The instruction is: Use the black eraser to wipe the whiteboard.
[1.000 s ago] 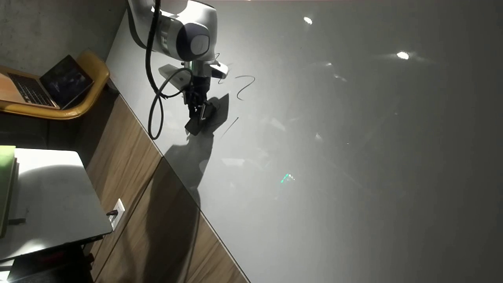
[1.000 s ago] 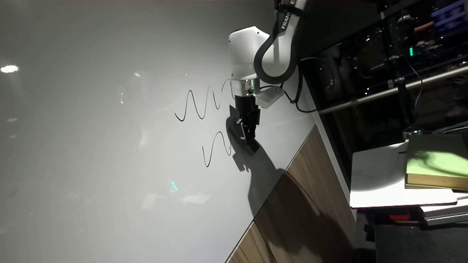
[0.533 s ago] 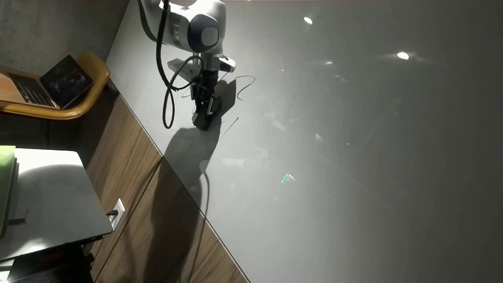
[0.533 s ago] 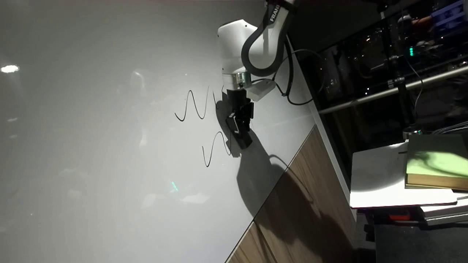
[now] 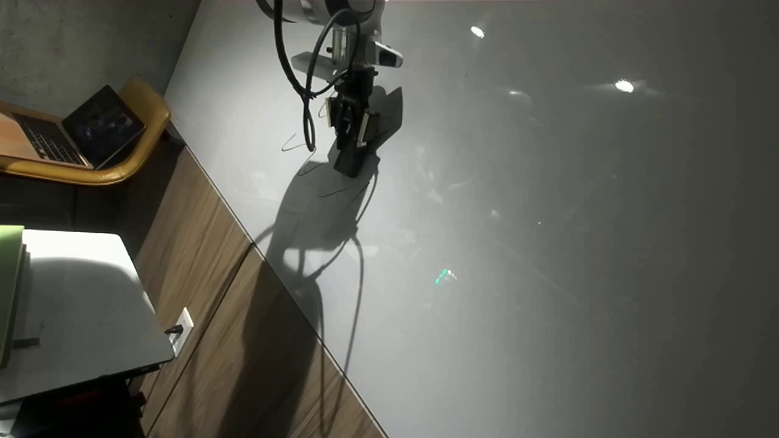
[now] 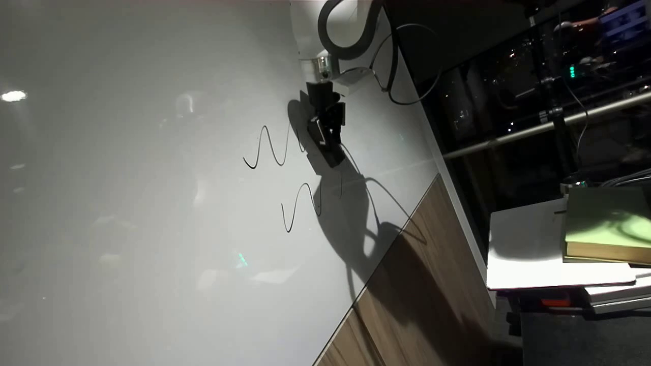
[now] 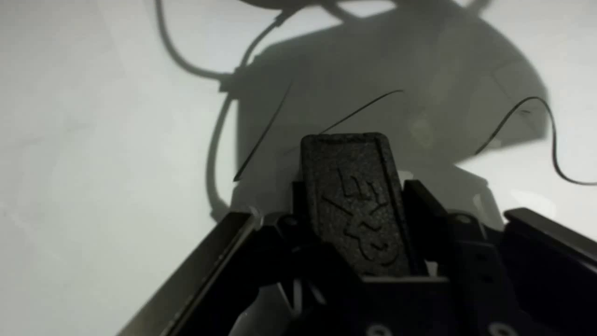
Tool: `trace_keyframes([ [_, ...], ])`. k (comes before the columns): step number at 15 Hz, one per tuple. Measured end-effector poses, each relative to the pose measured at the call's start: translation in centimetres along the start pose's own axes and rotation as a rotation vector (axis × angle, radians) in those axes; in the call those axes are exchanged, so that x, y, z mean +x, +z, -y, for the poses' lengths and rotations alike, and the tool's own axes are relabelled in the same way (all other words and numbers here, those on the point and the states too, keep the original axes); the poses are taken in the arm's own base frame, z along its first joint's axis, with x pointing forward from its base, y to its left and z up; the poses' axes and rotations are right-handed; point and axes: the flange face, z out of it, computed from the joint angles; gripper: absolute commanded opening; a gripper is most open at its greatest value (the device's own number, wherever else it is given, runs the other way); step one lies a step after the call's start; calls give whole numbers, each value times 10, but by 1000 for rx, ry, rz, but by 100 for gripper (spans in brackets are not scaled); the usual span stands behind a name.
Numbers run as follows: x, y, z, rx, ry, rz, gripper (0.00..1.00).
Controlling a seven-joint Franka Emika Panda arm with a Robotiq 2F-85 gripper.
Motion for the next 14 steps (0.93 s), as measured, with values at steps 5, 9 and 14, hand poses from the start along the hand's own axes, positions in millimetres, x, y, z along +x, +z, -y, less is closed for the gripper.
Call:
trace_keyframes([
  [5, 17, -31, -38, -42, 15, -4, 28],
  [9, 30, -52, -60, -65, 21, 9, 28],
  [14, 39, -76, -44, -57, 10, 0, 28],
])
